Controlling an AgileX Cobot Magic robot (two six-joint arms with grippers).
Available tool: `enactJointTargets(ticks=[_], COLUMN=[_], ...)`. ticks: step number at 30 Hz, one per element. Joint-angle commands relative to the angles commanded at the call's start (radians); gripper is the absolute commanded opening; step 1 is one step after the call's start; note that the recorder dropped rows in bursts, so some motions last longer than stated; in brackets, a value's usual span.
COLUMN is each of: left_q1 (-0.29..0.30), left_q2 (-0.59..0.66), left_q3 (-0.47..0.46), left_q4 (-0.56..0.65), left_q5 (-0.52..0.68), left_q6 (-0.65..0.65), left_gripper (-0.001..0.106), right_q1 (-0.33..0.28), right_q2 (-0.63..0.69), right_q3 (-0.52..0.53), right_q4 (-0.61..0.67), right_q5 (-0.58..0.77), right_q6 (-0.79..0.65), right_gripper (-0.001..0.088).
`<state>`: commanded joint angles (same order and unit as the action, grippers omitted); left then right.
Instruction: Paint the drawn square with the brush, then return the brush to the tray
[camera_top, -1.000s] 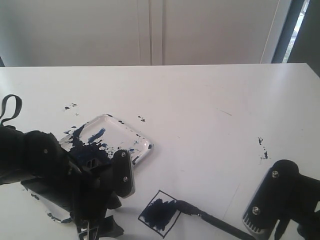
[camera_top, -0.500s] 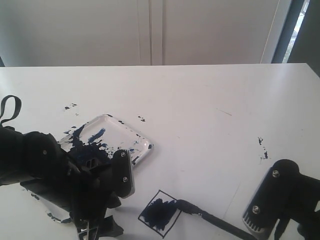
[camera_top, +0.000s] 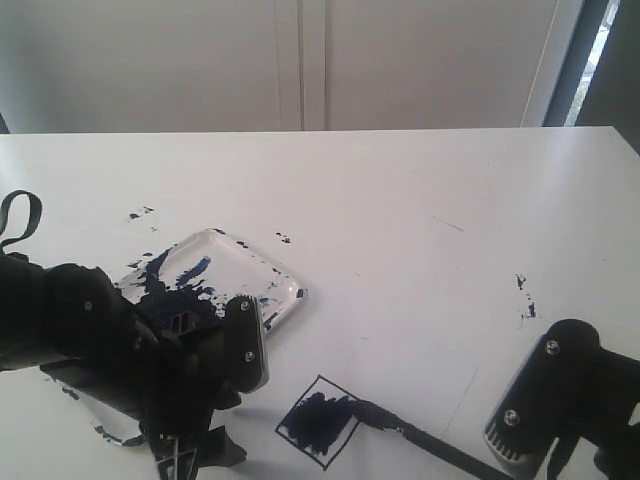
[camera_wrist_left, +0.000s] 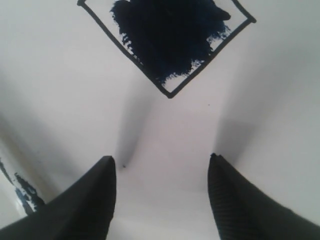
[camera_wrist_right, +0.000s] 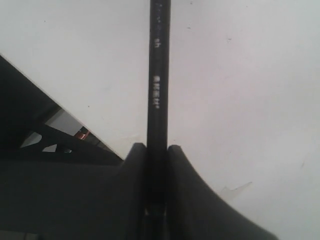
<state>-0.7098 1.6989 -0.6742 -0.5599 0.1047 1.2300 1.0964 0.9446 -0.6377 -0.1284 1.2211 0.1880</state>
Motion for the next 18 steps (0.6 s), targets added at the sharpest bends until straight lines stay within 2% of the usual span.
enactJointTargets(ticks=[18], left_q1=[0.000], left_q2=[0.000], left_q3=[0.000], left_q4=[0.000], left_q5=[0.000], left_q6=[0.000], left_gripper=[0.059], right_q1=[0.000], right_q2=[0.000], right_q3=[0.000], right_q4=[0.123], right_q5=[0.000], right_q6=[-0.093], right_gripper=[0.0000])
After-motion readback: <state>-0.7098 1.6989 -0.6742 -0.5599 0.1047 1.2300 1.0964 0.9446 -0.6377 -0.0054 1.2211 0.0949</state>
